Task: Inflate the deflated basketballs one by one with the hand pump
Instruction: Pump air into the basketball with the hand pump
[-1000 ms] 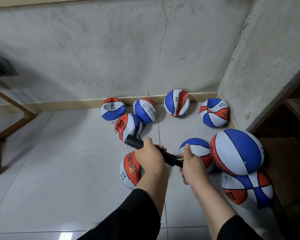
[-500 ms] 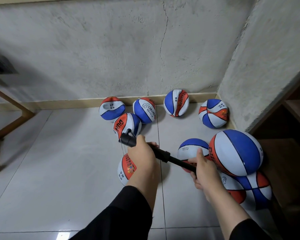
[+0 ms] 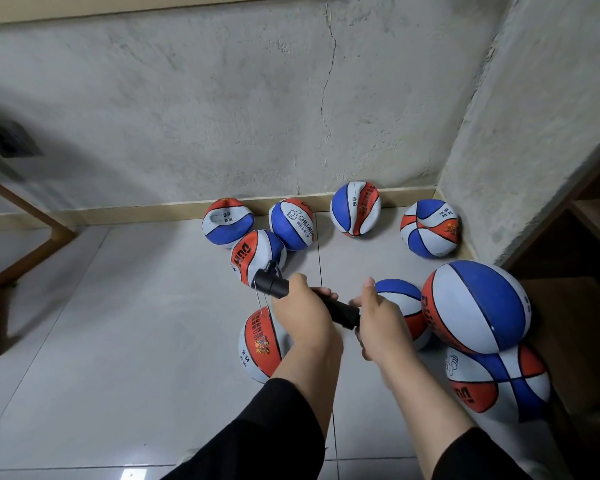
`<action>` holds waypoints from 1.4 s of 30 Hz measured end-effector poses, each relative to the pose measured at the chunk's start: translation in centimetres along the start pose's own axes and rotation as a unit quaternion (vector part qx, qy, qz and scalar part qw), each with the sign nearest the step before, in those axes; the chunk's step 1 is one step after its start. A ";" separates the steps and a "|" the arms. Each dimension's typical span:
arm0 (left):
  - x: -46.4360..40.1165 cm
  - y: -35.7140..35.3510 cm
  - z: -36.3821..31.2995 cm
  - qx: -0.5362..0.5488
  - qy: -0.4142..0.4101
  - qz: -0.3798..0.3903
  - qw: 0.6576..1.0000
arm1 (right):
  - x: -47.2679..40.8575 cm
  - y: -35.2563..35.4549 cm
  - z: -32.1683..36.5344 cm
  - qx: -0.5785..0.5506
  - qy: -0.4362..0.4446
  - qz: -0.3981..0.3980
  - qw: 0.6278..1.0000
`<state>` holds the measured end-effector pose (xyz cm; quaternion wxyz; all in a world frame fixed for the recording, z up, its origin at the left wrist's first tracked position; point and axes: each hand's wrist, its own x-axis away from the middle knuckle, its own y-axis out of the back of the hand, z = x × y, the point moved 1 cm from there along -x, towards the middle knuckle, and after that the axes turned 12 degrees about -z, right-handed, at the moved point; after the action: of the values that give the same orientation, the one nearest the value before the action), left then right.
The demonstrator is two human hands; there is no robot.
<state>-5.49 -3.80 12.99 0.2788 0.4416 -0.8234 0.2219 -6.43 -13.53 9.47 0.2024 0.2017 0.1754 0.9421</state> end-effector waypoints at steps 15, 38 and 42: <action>-0.2 0.1 0.3 -0.029 -0.046 -0.002 0.999 | -0.4 1.5 -3.6 -0.084 -0.106 -0.019 0.991; -1.6 0.2 0.0 0.007 -0.021 -0.012 1.000 | -0.5 1.0 -2.6 -0.036 -0.073 -0.011 0.997; -0.2 0.1 0.1 -0.008 -0.031 0.002 0.999 | 0.2 -0.3 -1.5 -0.023 -0.027 -0.002 0.999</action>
<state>-5.55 -3.73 12.76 0.2559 0.4445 -0.8342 0.2024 -7.21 -13.51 8.09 0.2140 0.2217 0.1487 0.9397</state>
